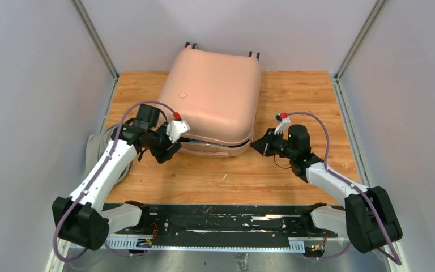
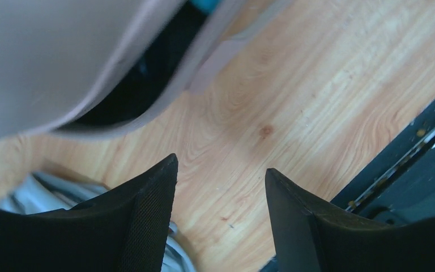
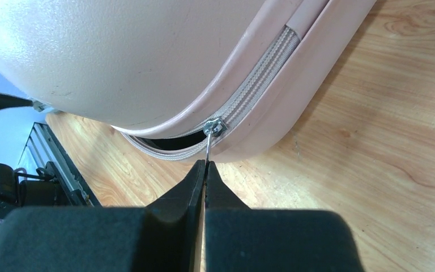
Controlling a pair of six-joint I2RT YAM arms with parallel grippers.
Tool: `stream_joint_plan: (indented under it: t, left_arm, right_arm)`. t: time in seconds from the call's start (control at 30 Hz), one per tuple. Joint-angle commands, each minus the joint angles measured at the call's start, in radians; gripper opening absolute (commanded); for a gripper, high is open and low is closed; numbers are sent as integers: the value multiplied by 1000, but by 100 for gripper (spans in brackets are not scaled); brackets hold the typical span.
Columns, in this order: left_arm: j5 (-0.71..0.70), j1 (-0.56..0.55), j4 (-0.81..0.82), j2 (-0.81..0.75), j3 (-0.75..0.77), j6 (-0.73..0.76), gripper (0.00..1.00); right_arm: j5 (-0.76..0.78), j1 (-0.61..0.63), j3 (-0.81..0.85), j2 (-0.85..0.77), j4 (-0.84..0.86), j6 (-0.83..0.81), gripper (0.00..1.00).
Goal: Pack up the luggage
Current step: Zip the luggage at the center of the board.
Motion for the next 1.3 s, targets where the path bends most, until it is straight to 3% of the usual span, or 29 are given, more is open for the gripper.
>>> stream_joint_plan:
  t: [0.0,0.23,0.7,0.97,1.27]
  left_arm:
    - [-199,-186,20,-101,-81,224,64]
    - [-275,-339,162,-203,-215,478,64]
    - [-306,-406,724,-165,-451,577,65]
    - [-281,-407,743,11,-422,589,63]
    - [-246,-431,671,43,-392,581,44]
  right_arm:
    - [-59,43,12,-8,-97,16,0]
    - [-45,44,22,16,-82,40,0]
    - [-51,43,-4,-74,-102,54,0]
    - [-73,43,21,-70,-98,60,0]
    - [-76,43,22,-82,-102,65,0]
